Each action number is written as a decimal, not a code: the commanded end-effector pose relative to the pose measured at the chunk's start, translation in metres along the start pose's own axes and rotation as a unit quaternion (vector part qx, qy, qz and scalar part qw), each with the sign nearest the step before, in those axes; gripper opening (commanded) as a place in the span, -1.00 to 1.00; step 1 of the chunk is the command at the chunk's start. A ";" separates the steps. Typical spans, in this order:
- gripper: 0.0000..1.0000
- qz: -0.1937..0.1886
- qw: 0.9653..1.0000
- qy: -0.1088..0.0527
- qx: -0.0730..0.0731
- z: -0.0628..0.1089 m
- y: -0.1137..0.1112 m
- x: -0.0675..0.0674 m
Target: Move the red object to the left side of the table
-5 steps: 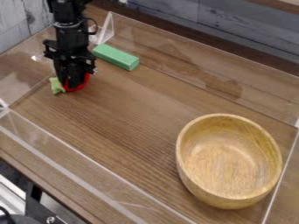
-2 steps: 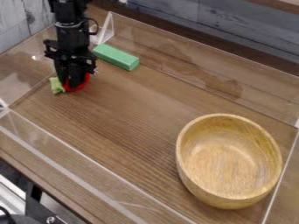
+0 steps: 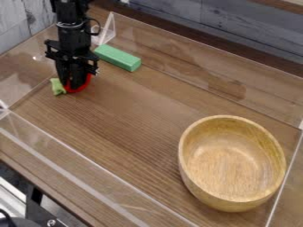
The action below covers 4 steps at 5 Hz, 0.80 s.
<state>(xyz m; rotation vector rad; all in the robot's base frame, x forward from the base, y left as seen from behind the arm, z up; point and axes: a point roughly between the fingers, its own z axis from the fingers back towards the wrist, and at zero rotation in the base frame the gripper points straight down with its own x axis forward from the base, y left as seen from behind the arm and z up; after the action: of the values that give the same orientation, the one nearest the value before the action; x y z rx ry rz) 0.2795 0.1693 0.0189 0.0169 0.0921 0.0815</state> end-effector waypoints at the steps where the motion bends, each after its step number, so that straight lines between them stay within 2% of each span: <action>1: -1.00 -0.002 1.000 0.009 -0.003 -0.005 -0.006 0.002; 4: -1.00 0.001 1.000 0.016 -0.003 -0.005 -0.009 0.002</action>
<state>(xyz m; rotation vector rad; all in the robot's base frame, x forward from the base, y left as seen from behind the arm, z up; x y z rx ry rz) 0.2803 0.1677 0.0188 0.0168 0.1114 0.0933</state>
